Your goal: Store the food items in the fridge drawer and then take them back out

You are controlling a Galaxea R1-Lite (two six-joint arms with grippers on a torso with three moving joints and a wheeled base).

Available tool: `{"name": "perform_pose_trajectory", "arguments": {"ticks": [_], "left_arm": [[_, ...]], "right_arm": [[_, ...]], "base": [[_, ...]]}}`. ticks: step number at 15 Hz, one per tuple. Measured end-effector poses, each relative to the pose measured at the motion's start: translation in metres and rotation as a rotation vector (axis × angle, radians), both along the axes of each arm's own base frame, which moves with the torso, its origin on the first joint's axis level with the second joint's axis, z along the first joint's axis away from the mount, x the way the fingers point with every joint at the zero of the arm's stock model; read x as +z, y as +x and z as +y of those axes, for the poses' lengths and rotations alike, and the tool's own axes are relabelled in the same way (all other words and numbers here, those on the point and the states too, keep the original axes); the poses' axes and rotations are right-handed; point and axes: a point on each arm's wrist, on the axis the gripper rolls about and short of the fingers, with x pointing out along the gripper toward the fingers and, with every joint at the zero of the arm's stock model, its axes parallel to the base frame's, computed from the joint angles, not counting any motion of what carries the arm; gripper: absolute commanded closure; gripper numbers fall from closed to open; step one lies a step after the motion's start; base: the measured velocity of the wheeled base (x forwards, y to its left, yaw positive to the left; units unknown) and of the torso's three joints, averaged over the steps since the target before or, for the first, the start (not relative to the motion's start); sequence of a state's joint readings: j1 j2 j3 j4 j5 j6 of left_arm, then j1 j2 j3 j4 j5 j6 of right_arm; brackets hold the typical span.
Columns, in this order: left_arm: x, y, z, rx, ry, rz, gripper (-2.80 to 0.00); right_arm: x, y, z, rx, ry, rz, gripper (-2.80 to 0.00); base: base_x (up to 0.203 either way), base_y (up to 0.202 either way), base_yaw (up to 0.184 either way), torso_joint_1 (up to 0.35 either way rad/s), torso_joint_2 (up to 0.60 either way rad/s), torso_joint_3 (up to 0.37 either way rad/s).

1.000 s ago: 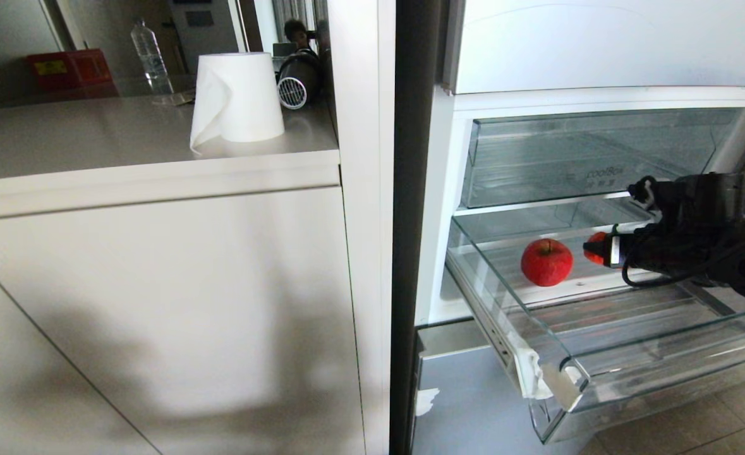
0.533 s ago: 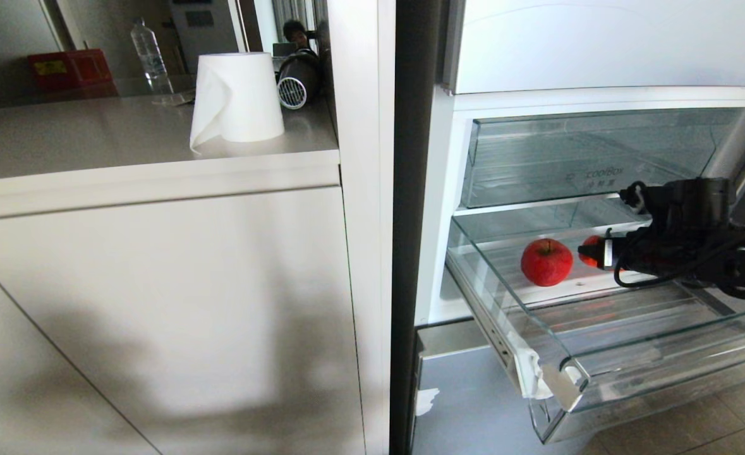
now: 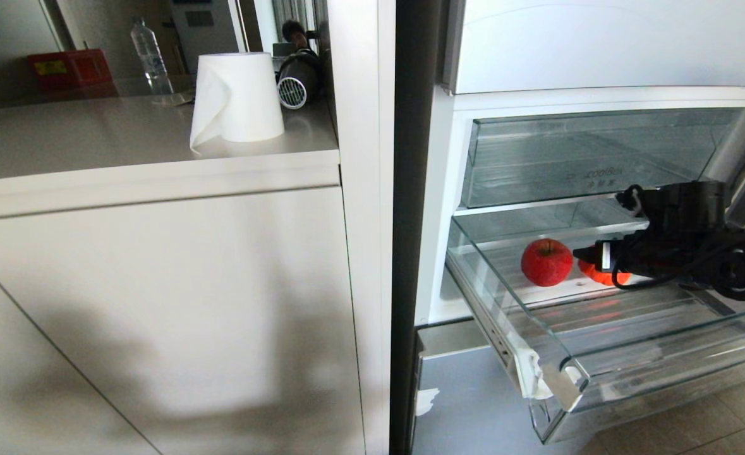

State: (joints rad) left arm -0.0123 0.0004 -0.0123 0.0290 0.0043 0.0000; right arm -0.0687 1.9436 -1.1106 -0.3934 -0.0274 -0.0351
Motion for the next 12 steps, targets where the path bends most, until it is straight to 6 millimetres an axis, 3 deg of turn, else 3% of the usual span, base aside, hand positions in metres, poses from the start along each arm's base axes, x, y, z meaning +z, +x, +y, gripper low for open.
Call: {"name": "perform_pose_trajectory", "arguments": {"ticks": [4,8,9,12], "left_arm": [[0.000,0.000,0.000,0.000,0.000,0.000,0.00],[0.000,0.000,0.000,0.000,0.000,0.000,0.00],[0.000,0.000,0.000,0.000,0.000,0.000,0.00],[0.000,0.000,0.000,0.000,0.000,0.000,0.00]], "right_arm": [[0.009,-0.009,0.000,-0.004,0.004,-0.018,-2.80],[0.040,-0.044,0.003,0.000,-0.006,-0.090,-2.80],[0.048,-0.059,0.005,0.003,-0.010,-0.108,0.00],[0.063,-0.115,0.013,0.021,-0.014,-0.158,0.00]], "base": [[0.000,0.000,0.000,0.000,0.00,0.000],[0.000,0.000,0.000,0.000,0.00,0.000],[0.000,0.000,0.000,0.000,0.00,0.000],[0.000,0.000,0.000,0.000,0.00,0.000]]}}
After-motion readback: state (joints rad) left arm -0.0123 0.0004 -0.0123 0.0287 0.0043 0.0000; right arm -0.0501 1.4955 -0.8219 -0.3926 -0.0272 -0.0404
